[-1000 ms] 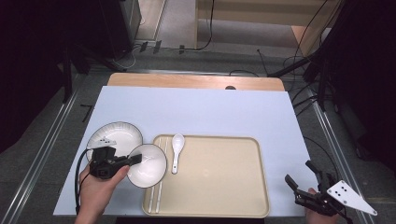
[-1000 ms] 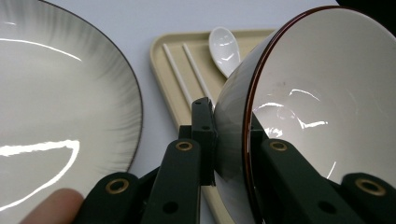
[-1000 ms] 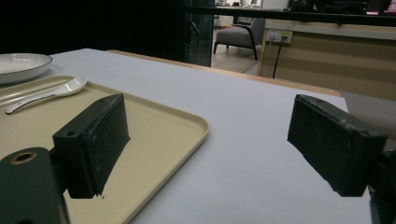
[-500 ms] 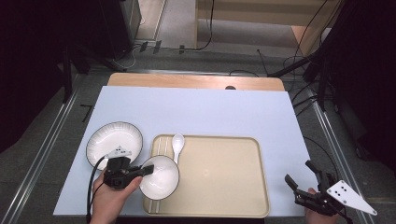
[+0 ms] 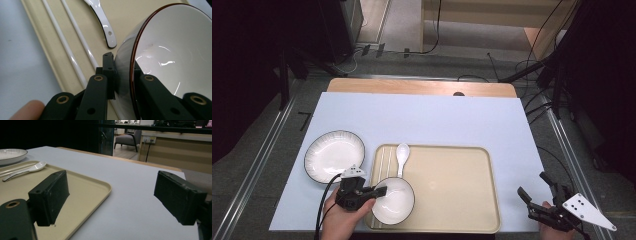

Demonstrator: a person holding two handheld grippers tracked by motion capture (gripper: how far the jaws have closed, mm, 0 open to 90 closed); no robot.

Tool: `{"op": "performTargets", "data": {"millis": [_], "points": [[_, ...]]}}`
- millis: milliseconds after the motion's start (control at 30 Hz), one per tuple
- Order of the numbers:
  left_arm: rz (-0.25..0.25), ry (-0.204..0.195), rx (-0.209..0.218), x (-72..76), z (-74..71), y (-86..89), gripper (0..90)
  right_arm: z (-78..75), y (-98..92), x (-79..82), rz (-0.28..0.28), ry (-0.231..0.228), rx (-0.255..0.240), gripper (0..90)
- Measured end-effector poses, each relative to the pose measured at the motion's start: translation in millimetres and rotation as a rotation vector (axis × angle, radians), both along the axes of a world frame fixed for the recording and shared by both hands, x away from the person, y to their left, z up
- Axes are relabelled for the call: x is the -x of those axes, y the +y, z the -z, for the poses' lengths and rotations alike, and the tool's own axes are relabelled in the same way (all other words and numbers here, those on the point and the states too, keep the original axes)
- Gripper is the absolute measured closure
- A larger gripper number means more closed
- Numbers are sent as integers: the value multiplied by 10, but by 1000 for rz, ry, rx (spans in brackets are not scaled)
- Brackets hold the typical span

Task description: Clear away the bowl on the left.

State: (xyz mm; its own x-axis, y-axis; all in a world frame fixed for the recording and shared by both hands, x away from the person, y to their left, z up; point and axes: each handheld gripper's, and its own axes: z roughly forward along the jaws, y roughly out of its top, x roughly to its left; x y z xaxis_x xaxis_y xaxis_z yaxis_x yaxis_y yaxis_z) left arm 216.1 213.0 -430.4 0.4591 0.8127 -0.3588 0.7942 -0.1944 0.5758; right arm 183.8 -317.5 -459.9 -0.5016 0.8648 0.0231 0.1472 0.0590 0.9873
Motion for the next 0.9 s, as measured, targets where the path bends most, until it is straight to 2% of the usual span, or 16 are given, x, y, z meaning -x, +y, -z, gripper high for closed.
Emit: {"op": "performTargets", "data": {"millis": [500,900], "points": [[29,36,-28,23,79,-125,830,-1,1,1,0,0,2,129],[32,33,-14,-18,84,-168,804,-2,2,2,1,-1,0,129]]}}
